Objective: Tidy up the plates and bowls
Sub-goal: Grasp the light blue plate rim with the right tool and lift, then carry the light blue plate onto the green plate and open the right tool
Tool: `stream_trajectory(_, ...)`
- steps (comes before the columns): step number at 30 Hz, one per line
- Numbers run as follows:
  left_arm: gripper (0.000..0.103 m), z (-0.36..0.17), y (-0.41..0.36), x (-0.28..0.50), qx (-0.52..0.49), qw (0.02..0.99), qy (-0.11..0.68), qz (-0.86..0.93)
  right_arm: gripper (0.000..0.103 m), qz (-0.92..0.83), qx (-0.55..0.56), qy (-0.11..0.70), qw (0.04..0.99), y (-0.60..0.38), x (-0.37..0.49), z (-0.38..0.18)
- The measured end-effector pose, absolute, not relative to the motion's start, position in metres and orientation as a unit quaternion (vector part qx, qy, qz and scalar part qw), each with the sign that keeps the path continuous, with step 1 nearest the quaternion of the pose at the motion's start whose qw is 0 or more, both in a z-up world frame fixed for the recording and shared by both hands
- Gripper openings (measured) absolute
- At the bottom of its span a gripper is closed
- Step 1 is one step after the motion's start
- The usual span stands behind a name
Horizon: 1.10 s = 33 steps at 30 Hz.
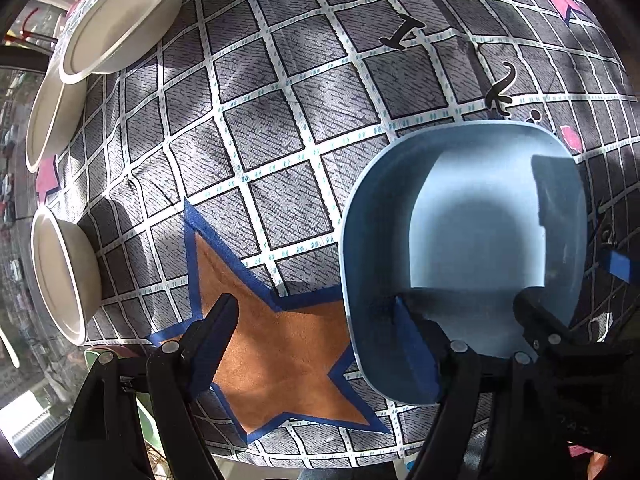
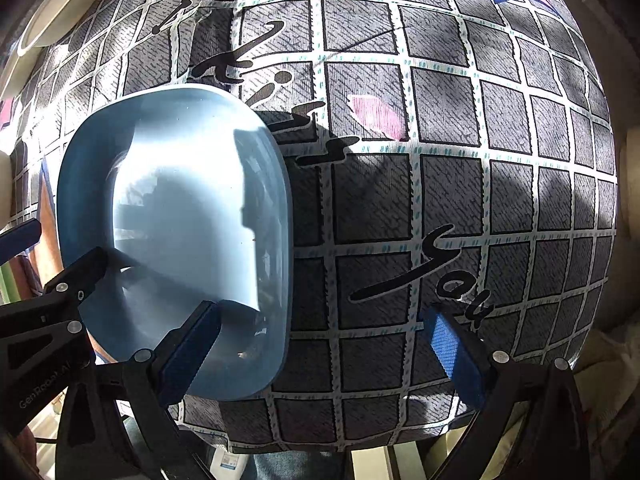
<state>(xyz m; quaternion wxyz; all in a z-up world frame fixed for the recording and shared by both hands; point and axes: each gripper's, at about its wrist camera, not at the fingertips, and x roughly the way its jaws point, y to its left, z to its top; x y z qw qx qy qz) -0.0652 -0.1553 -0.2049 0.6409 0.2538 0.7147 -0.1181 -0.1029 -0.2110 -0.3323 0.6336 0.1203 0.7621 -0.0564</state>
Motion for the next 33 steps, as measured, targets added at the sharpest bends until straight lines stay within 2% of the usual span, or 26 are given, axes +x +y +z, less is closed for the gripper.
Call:
stream_trajectory(5, 0.088, -0.206, -0.166, -0.07, 0.25, 0.652, 0.706, -0.118, 0.103, -0.062, 0.122, 0.749, 0.649, -0.229, -0.114, -0.334)
stream_trajectory(9, 0.089, -0.202, -0.157, -0.06, 0.245, 0.654, 0.706, -0.118, 0.103, -0.062, 0.123, 0.749, 0.648, -0.248, -0.128, -0.336)
stream_trajectory(12, 0.077, -0.202, -0.156, -0.065, 0.227, 0.651, 0.713, -0.126, 0.103, -0.056, 0.121, 0.765, 0.63, -0.233, -0.118, -0.328)
stream_trajectory(13, 0.067, -0.198, -0.155, -0.067, 0.22, 0.649, 0.716, -0.133, 0.1, -0.055, 0.122, 0.766, 0.629, -0.232, -0.113, -0.332)
stream_trajectory(14, 0.056, -0.197, -0.156, -0.069, 0.216, 0.647, 0.717, -0.141, 0.094, -0.051, 0.118, 0.765, 0.631, -0.226, -0.106, -0.334)
stream_trajectory(15, 0.05, -0.196, -0.159, -0.071, 0.214, 0.646, 0.717, -0.149, 0.09, -0.045, 0.111, 0.763, 0.635, -0.222, -0.101, -0.332)
stream_trajectory(16, 0.039, -0.195, -0.162, -0.072, 0.214, 0.644, 0.717, -0.157, 0.079, -0.038, 0.103, 0.761, 0.639, -0.216, -0.096, -0.33)
stream_trajectory(17, 0.034, -0.195, -0.164, -0.074, 0.218, 0.643, 0.716, -0.161, 0.067, -0.03, 0.096, 0.759, 0.644, -0.21, -0.095, -0.326)
stream_trajectory(18, 0.034, -0.195, -0.166, -0.076, 0.227, 0.644, 0.713, -0.16, 0.06, -0.023, 0.091, 0.757, 0.646, -0.204, -0.093, -0.324)
stream_trajectory(20, 0.029, -0.195, -0.164, -0.074, 0.225, 0.643, 0.715, -0.157, 0.026, -0.009, 0.091, 0.757, 0.647, -0.195, -0.09, -0.322)
stream_trajectory(23, 0.025, -0.194, -0.155, -0.073, 0.234, 0.638, 0.717, -0.155, 0.025, -0.006, 0.112, 0.766, 0.632, -0.19, -0.087, -0.325)
stream_trajectory(33, 0.025, -0.192, -0.104, -0.083, 0.24, 0.635, 0.722, -0.136, 0.026, 0.034, 0.063, 0.784, 0.616, -0.126, -0.087, -0.328)
